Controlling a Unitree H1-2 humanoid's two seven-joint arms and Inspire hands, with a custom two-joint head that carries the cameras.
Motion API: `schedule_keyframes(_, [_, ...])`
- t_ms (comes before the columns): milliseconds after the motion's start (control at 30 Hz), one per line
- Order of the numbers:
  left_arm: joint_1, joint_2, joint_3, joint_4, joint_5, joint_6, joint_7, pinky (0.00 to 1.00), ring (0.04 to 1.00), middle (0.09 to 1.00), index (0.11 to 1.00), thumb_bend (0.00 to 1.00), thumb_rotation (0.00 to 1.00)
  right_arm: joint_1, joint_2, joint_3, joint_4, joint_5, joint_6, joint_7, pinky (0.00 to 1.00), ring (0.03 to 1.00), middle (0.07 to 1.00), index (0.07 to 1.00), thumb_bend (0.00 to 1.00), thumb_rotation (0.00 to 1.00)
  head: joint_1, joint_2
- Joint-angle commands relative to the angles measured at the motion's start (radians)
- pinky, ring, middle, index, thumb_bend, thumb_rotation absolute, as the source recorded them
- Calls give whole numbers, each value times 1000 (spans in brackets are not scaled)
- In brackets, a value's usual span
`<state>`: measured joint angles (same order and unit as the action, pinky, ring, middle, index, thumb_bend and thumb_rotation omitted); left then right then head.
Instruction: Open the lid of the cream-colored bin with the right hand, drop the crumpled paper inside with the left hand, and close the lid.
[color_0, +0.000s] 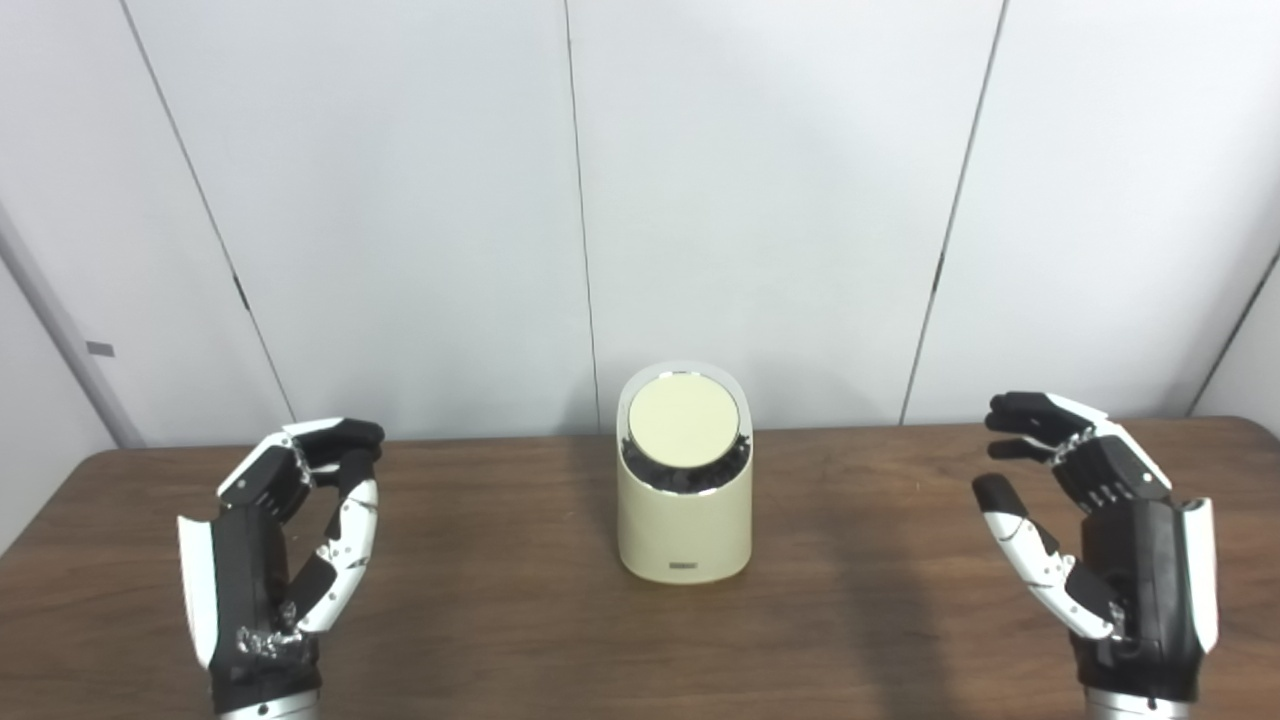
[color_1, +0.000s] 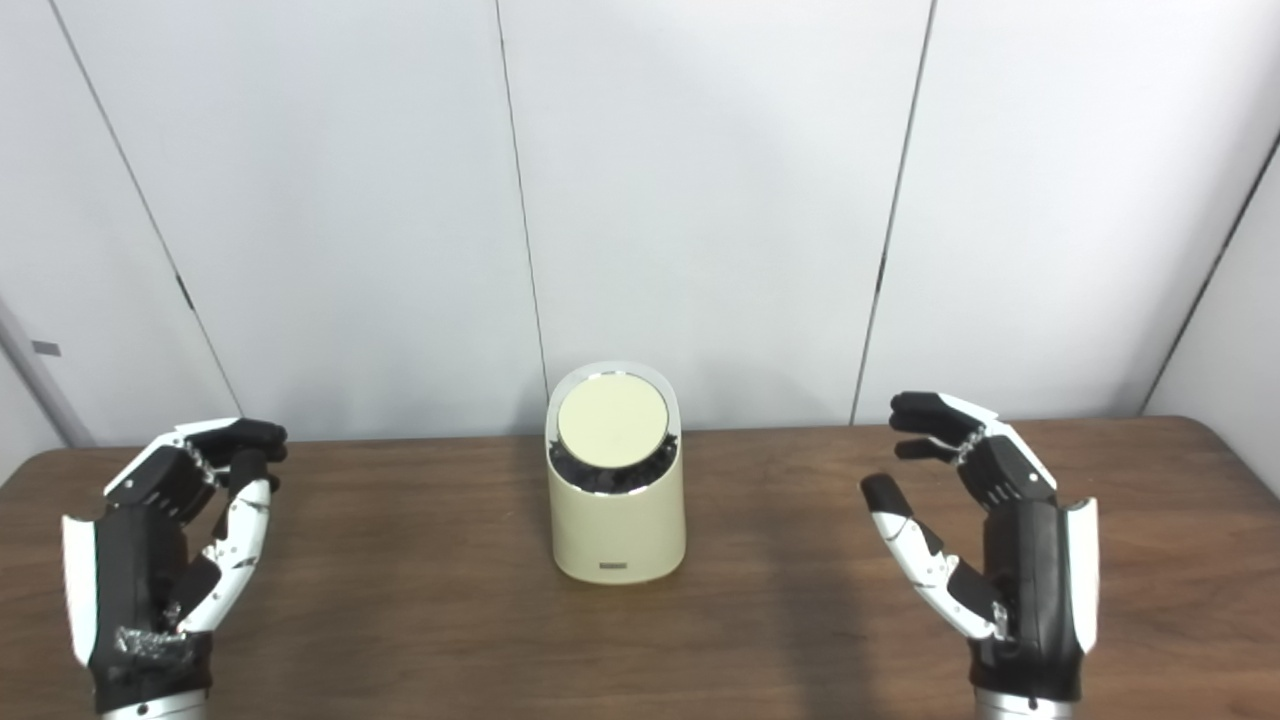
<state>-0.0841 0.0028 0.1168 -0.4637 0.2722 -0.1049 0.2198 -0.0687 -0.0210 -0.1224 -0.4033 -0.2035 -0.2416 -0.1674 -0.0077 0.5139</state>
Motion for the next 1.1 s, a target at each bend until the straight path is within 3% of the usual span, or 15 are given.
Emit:
schedule_keyframes(0, [-16, 8, -1, -25, 1, -40, -5, 470, 578, 601, 560, 205, 229, -18, 0, 1, -17, 10, -29, -2, 569, 667, 684, 658, 281, 324, -1, 1])
schedule_keyframes(300, [-15, 3, -2, -25, 6, -40, -1, 467, 574, 600, 560, 200, 205, -16, -3, 0, -23, 9, -24, 2, 564, 667, 684, 660, 279, 309, -1, 3])
schedule_keyframes(900, [-17, 4, -3, -21, 10, -44, -1, 472, 577, 599, 560, 210, 230, -21, -7, 1, -14, 15, -27, 4, 566, 670, 685, 656, 301, 377, 2, 2])
schedule_keyframes(1067, [-18, 7, -2, -18, -7, -48, -4, 472, 576, 599, 559, 214, 226, -20, -4, 3, -13, 21, -23, 4, 574, 672, 688, 657, 271, 317, 0, 3])
